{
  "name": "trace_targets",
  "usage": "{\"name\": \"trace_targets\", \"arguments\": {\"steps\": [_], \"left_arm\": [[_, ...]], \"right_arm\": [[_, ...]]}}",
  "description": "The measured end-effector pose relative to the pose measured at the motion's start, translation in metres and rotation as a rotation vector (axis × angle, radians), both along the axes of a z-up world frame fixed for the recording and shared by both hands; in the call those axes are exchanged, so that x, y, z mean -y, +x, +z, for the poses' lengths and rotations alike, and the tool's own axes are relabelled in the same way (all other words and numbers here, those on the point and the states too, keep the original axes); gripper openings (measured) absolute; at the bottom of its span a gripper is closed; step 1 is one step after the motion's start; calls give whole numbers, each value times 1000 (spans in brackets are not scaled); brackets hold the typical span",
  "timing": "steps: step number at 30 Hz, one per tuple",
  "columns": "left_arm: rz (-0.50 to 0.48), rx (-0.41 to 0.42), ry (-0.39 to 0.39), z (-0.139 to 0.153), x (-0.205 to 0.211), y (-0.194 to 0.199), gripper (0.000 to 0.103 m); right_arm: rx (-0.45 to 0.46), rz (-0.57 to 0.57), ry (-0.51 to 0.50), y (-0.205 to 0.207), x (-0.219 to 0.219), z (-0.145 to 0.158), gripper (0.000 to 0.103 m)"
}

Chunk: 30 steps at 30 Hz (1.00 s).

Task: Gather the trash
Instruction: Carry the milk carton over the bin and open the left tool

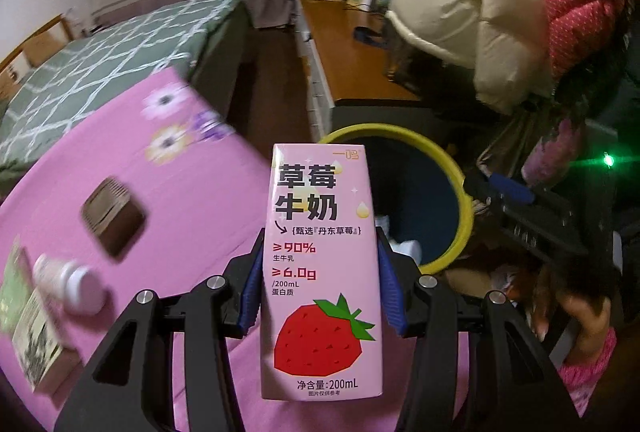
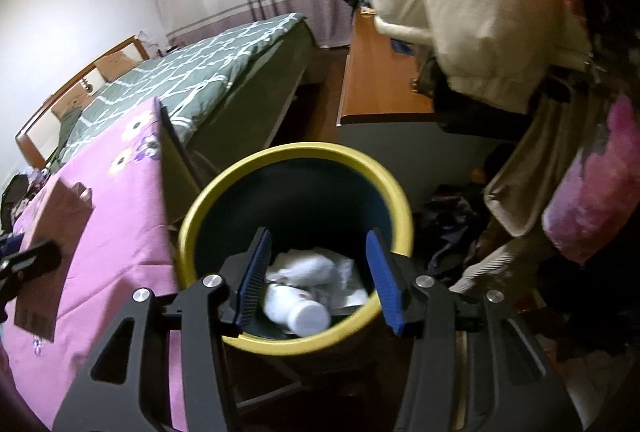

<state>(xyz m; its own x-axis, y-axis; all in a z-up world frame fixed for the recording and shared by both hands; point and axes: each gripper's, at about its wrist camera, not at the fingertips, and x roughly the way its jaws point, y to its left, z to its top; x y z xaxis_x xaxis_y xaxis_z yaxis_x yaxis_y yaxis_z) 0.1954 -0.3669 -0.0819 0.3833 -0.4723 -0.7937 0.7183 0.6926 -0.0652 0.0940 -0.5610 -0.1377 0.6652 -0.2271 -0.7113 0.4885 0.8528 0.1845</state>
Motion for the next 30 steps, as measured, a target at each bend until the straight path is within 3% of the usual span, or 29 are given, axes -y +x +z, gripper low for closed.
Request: {"name": "trace_targets", "arguments": {"steps": [9,15,17,22,30], "left_arm": [[-67,-26,21,-15,84,11,49],[-62,-35,36,-29,113,22,51],[-49,-29,33,-31,113,25,71],[-17,-25,-5,-22,95,30,71],[119,38,-137,21,-17,20,80]], "right_arm": [[-3,-62,14,-21,30,-5,48],[-19,-81,20,-25,40,-10,48],[-22,-83,20,-26,40,-11,48],[-30,-76,18,-22,38,-12,48],[-32,6,12,0,16,-11,48]]}}
